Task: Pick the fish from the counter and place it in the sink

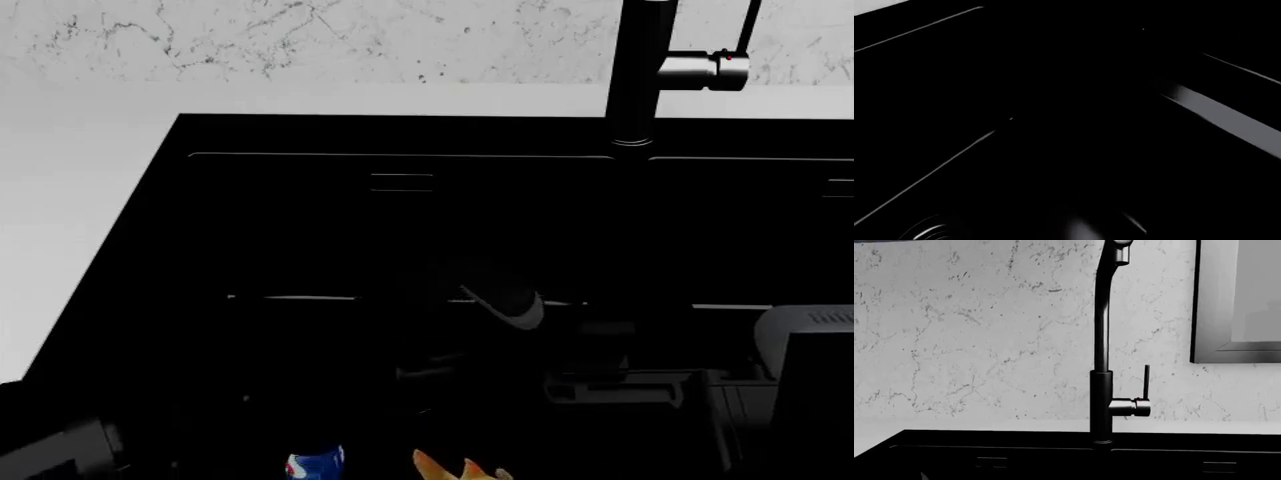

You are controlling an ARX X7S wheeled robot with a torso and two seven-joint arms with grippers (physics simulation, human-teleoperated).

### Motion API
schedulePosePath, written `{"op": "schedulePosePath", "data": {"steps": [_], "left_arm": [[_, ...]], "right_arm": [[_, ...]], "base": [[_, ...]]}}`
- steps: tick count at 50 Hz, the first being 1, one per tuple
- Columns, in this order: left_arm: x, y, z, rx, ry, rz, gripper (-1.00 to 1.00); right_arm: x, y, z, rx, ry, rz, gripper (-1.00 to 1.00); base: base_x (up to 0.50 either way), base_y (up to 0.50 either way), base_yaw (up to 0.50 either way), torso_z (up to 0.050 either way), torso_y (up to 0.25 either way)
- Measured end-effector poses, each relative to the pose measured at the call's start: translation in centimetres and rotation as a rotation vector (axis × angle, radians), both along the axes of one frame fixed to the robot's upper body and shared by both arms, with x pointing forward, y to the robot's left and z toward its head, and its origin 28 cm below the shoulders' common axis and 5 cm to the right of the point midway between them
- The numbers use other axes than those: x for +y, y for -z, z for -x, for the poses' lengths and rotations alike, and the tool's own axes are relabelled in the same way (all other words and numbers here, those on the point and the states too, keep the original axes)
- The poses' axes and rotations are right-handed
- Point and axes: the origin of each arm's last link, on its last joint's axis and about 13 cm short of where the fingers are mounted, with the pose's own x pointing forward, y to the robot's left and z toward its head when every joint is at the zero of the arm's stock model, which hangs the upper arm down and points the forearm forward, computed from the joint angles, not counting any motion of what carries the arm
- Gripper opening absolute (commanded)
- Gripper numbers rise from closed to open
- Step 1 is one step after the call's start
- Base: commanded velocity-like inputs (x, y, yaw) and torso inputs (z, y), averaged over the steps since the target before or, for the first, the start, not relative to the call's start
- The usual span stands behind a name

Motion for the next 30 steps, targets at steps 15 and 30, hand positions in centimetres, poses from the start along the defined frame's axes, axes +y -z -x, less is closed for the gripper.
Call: {"op": "schedulePosePath", "data": {"steps": [15, 30], "left_arm": [[0.8, -0.9, -1.1, -0.059, -0.046, -0.048, 1.00], [2.4, -3.2, -2.4, -0.087, -0.126, 0.018, 1.00]], "right_arm": [[0.1, -0.2, 0.0, -0.006, -0.004, 0.001, 1.00], [0.1, -0.3, -0.1, -0.010, -0.010, 0.002, 1.00]], "base": [[0.00, 0.00, 0.00, 0.000, 0.000], [0.00, 0.00, 0.00, 0.000, 0.000]]}}
